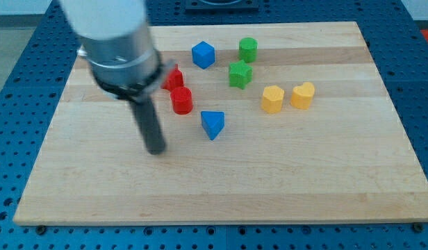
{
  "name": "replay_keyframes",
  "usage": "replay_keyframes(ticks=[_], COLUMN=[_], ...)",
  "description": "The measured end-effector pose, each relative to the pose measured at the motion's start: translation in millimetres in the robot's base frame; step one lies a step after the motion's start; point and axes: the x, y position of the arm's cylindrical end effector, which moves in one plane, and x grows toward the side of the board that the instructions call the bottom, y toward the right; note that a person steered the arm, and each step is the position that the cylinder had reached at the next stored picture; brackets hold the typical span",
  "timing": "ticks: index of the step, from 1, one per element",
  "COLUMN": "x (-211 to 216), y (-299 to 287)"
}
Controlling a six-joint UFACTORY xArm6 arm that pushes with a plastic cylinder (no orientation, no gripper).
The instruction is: Slightly push the triangle up
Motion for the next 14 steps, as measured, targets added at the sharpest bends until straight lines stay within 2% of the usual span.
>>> replay_keyframes(ticks=[1, 4, 6, 8, 13, 14], x=[1, -42, -25, -37, -63, -44], y=[63, 65, 49, 26, 37, 42])
